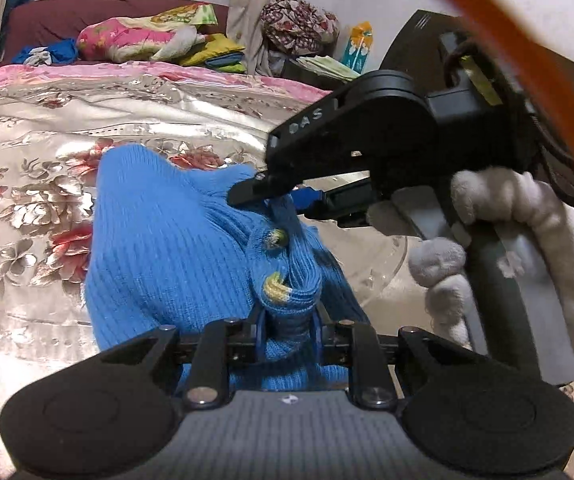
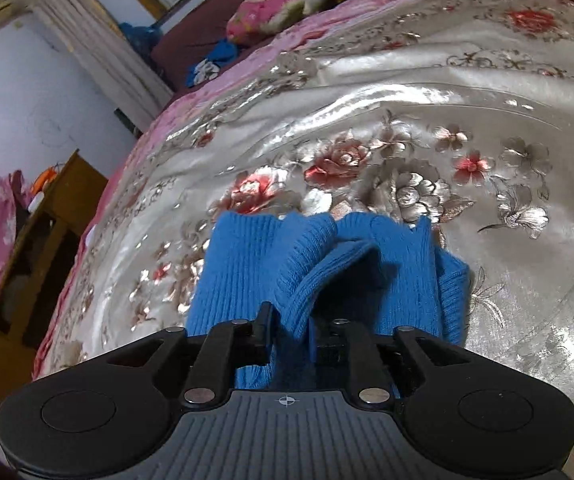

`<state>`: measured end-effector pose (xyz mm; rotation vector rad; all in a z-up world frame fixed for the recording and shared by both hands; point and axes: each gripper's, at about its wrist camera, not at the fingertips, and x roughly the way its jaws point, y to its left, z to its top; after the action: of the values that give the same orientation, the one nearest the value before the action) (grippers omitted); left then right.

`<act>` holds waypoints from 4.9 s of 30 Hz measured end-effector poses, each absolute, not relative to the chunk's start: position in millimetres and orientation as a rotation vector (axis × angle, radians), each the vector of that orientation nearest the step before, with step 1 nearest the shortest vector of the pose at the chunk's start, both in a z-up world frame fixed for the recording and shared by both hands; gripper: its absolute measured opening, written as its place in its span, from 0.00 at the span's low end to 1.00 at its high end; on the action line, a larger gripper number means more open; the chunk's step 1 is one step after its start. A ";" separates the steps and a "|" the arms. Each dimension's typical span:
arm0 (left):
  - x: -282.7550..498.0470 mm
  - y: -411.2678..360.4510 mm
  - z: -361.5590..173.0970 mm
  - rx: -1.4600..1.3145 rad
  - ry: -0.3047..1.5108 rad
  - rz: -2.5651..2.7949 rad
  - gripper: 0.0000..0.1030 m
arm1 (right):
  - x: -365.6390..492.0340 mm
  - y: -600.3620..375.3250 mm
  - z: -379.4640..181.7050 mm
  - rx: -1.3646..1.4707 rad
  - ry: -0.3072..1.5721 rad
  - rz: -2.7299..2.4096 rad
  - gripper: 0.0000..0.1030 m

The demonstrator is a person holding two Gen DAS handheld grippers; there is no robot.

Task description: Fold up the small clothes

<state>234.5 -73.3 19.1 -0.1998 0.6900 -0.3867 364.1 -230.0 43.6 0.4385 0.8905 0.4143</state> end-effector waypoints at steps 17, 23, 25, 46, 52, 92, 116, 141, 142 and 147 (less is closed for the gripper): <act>230.1 -109.4 25.4 -0.119 0.683 -0.488 0.26 | 364.1 -265.6 39.4 0.389 0.842 0.341 0.12; 230.9 -124.6 12.8 -0.075 0.732 -0.493 0.27 | 366.3 -269.2 23.4 0.356 0.874 0.316 0.18; 225.2 -123.6 16.7 -0.072 0.727 -0.504 0.29 | 366.7 -271.7 26.5 0.365 0.880 0.324 0.21; 197.3 -59.9 48.5 -0.103 0.694 -0.438 0.37 | 339.6 -297.0 57.4 0.481 0.744 0.276 0.40; 207.3 -37.1 42.5 -0.137 0.691 -0.374 0.37 | 308.6 -284.4 52.7 0.423 0.808 0.377 0.40; 234.4 -24.2 31.1 -0.115 0.725 -0.326 0.44 | 303.4 -291.3 38.9 0.530 0.751 0.319 0.09; 288.8 -15.5 6.7 -0.267 0.841 -0.335 0.61 | 308.5 -281.2 -3.0 0.545 0.864 0.296 0.65; 202.3 -50.7 28.5 0.016 0.823 -0.310 0.57 | 215.9 -270.7 53.9 0.282 0.749 0.212 0.41; 201.6 -51.9 29.2 0.025 0.819 -0.306 0.57 | 216.3 -267.5 57.6 0.264 0.729 0.207 0.41; 201.0 -57.2 30.0 0.065 0.819 -0.292 0.57 | 231.7 -251.1 56.5 0.229 0.718 0.233 0.40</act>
<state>201.0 -57.2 30.0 0.0655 0.8194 -0.2916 231.7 -251.1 56.5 0.2293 0.7177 0.2331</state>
